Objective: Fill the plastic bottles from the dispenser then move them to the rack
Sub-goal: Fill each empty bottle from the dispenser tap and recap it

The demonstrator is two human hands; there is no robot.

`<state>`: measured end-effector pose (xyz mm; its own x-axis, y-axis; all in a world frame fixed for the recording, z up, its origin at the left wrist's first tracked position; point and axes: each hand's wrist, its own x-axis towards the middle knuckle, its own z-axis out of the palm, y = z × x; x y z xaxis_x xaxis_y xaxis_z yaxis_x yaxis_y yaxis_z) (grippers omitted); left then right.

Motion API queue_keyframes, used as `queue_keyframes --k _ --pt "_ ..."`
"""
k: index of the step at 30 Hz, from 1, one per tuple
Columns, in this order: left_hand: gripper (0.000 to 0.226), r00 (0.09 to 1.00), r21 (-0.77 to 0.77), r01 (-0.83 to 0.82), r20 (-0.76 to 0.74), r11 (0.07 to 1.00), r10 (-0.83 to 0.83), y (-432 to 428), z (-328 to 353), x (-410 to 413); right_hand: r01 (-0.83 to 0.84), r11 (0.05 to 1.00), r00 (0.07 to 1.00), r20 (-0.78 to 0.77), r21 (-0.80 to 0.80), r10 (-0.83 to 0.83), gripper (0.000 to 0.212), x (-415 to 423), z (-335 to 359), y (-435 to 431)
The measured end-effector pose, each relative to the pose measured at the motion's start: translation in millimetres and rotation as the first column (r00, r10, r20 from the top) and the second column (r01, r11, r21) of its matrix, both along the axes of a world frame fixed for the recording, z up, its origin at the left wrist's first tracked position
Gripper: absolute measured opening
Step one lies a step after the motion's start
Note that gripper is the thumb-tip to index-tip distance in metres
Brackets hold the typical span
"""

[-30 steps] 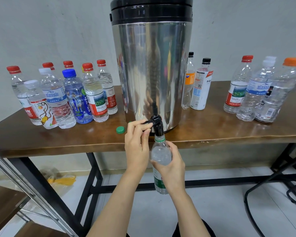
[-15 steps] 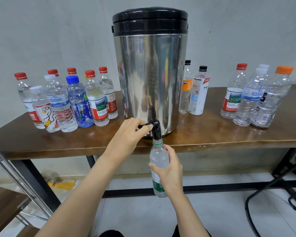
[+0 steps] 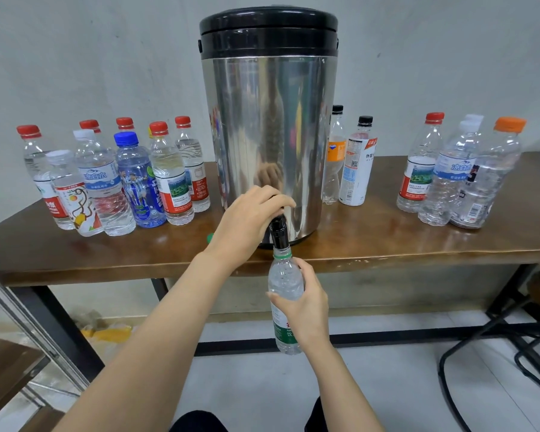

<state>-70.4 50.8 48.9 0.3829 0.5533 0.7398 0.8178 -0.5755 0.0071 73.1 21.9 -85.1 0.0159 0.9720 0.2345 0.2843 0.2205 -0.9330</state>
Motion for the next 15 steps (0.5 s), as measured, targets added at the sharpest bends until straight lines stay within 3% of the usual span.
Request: queue_keyframes --k 2,4,6,8,11,15 --pt "0.034 0.999 0.007 -0.008 0.034 1.0 0.007 -3.5 -6.5 1.5 0.002 1.0 1.0 0.007 0.002 -0.002 0.076 1.1 -0.4 -0.2" --pt "0.04 0.962 -0.039 -0.018 0.271 0.999 0.028 -10.2 -15.0 -1.6 0.006 1.0 1.0 0.003 0.003 -0.006 0.076 1.6 -1.7 0.0" --pt "0.034 0.834 -0.016 -0.104 0.543 0.994 0.096 -13.9 -27.3 -18.0 0.007 1.0 1.0 0.003 -0.004 -0.007 0.075 1.9 -3.6 -0.9" --pt "0.024 0.723 -0.061 -0.261 0.649 0.964 0.237 -15.8 -44.8 -41.8 0.004 1.0 1.0 0.009 -0.016 -0.004 0.074 2.8 -6.8 -3.2" --pt "0.02 0.662 -0.316 -0.362 0.576 0.877 0.48 -18.4 -70.4 -67.2 -0.002 0.999 1.0 0.01 -0.038 0.002 0.073 3.7 -14.6 -7.6" --pt "0.038 0.736 -0.528 -0.359 0.347 0.77 0.581 -6.0 -72.9 -76.6 -0.029 0.998 1.0 0.006 -0.053 0.03 0.074 -0.4 -18.7 -15.3"
